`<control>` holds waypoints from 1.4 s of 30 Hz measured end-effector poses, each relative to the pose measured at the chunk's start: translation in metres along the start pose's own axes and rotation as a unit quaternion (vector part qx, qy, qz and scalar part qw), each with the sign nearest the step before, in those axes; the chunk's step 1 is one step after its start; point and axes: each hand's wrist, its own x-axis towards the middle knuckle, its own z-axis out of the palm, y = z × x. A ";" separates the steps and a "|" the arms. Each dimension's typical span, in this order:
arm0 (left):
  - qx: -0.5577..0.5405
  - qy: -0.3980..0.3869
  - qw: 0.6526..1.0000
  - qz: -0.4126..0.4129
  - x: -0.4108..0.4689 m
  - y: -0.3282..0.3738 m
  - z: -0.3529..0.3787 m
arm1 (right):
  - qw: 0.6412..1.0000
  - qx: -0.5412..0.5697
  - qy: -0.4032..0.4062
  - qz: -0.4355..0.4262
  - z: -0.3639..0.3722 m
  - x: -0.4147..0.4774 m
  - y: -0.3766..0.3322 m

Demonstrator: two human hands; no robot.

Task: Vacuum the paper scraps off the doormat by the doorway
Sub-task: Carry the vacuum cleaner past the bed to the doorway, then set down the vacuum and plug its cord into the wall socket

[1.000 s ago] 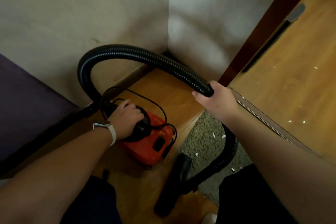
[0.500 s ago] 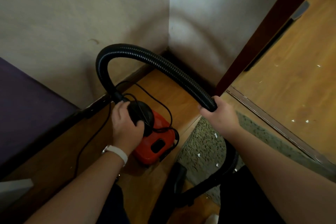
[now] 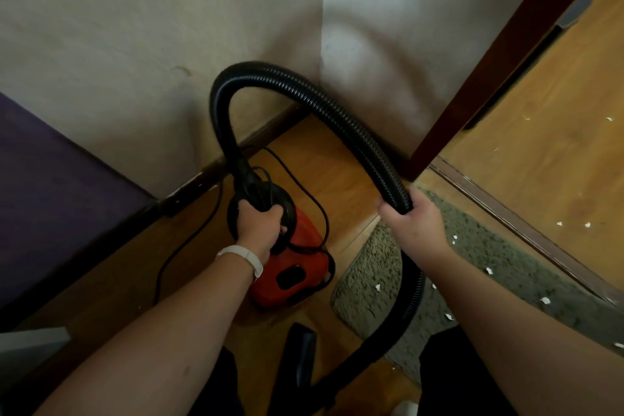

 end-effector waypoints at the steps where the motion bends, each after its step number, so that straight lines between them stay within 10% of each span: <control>1: 0.028 -0.007 0.999 0.022 -0.002 -0.001 0.000 | 1.000 0.014 0.009 0.006 0.000 0.000 -0.001; 19: 0.344 -0.158 0.904 0.199 0.046 0.029 -0.011 | 0.990 0.060 0.113 0.051 -0.017 0.023 0.013; 35: 0.487 -0.013 0.801 0.347 0.022 0.009 -0.062 | 0.997 0.009 0.044 0.055 -0.023 -0.006 -0.002; 42: 0.258 -0.090 0.932 0.238 -0.004 0.025 -0.066 | 0.993 0.005 0.114 -0.018 -0.025 -0.022 -0.034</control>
